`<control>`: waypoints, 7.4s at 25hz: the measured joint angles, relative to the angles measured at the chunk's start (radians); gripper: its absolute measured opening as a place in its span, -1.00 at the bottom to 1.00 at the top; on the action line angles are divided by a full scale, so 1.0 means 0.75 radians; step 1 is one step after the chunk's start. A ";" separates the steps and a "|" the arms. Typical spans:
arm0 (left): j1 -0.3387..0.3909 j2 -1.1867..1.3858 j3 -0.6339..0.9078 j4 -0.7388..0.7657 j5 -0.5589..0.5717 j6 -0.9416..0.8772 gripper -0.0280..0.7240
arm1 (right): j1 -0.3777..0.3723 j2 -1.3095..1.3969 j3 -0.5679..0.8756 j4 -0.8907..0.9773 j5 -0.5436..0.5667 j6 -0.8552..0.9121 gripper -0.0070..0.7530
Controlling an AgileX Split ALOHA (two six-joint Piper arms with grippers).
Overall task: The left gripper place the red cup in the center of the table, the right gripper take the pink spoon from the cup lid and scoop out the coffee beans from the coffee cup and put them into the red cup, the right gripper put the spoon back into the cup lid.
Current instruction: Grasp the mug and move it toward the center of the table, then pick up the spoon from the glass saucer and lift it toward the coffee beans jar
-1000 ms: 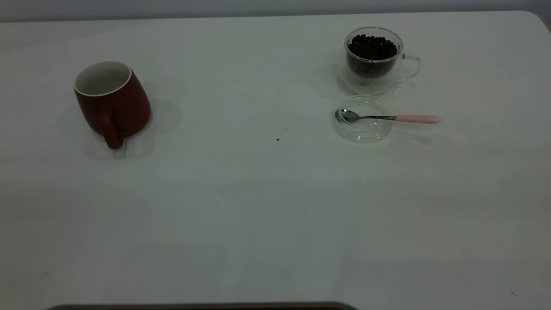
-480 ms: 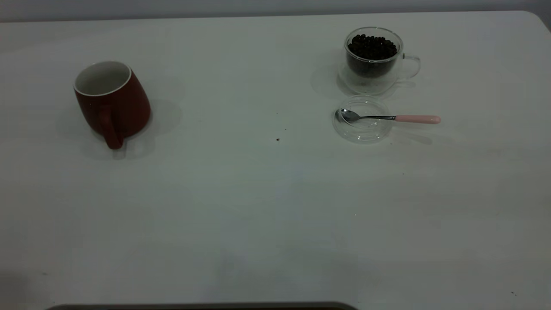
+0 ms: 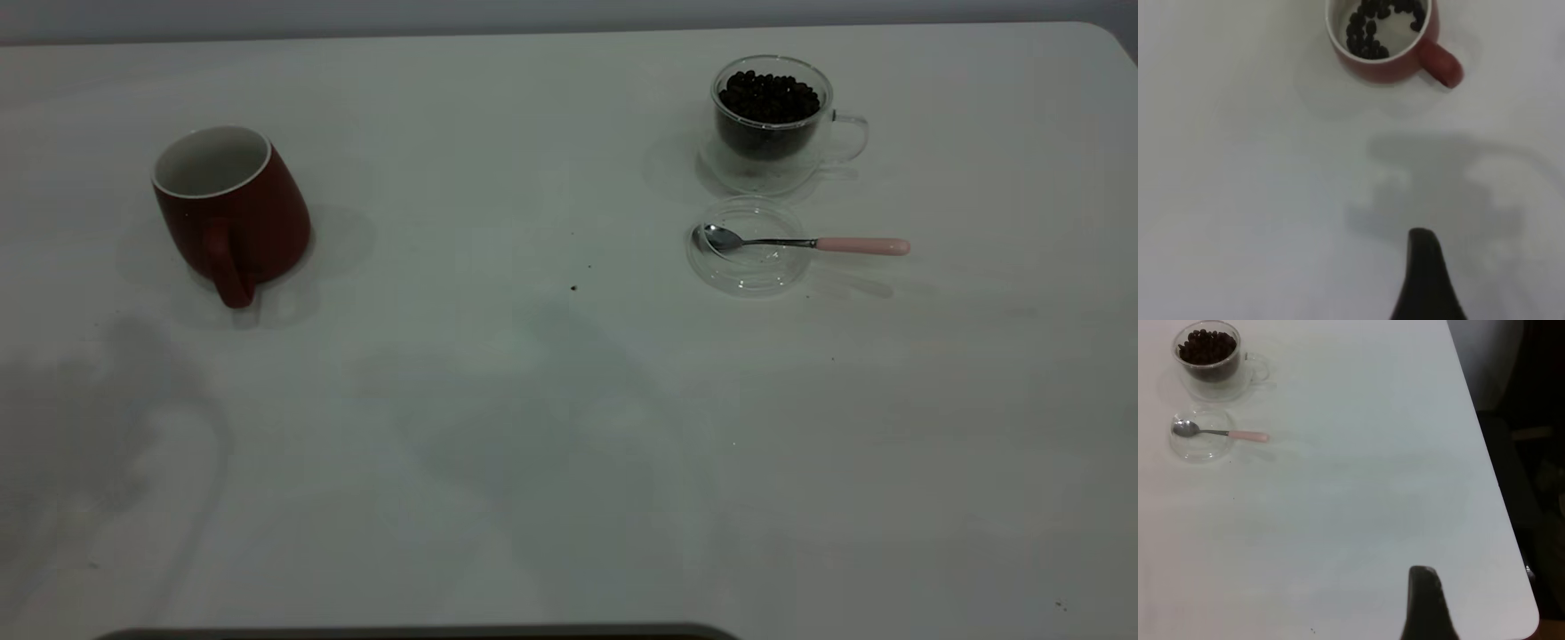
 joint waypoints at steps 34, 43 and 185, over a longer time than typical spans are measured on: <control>-0.001 1.134 -0.592 0.325 -0.341 0.396 0.63 | 0.000 0.000 0.000 0.000 0.000 0.000 0.43; -0.106 1.192 -0.600 0.331 -0.379 0.399 0.63 | 0.000 -0.001 0.000 0.000 0.000 0.000 0.43; -0.038 -1.808 0.483 0.023 0.768 -0.928 0.63 | 0.000 1.040 -0.390 0.416 -0.355 -0.167 0.59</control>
